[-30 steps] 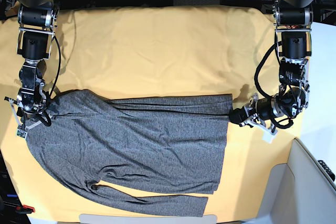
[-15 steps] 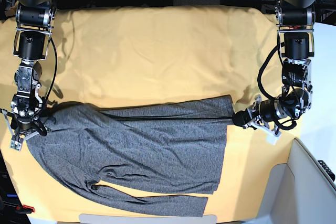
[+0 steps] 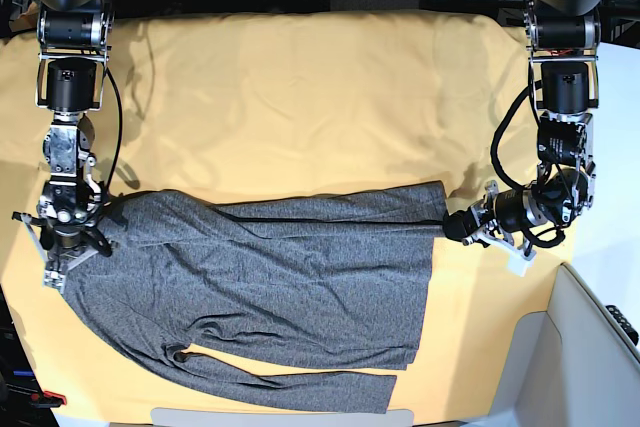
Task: Fold the T-shirt properly
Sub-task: 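Lower the shirt shoulders onto the table and open both grippers, then reposition the right gripper onto the shirt's shoulder corner and grasp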
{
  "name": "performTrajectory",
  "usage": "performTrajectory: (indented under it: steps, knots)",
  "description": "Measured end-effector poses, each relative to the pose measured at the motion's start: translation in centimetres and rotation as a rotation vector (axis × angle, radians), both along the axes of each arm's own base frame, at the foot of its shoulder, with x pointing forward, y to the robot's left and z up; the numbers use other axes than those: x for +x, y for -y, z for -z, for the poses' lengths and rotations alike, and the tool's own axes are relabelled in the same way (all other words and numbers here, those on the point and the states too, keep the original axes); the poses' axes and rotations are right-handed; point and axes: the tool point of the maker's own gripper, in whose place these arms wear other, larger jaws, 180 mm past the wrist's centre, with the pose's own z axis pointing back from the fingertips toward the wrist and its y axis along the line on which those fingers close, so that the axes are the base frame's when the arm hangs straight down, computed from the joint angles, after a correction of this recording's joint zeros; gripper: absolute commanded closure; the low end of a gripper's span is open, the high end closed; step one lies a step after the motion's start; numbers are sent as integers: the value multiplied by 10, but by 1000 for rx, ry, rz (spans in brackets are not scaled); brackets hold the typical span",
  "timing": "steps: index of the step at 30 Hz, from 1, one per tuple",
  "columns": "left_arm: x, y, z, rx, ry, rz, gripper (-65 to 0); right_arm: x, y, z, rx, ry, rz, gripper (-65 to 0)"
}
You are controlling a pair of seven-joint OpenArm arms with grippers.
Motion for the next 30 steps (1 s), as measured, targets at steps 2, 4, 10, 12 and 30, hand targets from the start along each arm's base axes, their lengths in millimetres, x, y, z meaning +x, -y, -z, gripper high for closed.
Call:
performTrajectory:
  steps: [2, 4, 10, 12, 30]
  knots:
    - [0, 0, 0, 0, 0, 0, -179, 2, -8, 3, -9, -15, -31, -241]
    - [0, 0, 0, 1, 0, -1, -226, -1, -9, 10, -9, -30, -35, -335]
    - [-3, -10, 2, 17, -10, -7, -240, -19, 13, 27, -26, -92, 0, -434]
    - [-4, -19, 1, 35, -11, -15, -240, -20, 24, 19, -47, -81, 15, -434]
    - [-27, -7, 12, 44, -14, 24, -240, -50, 42, -20, -375, -78, -75, -437]
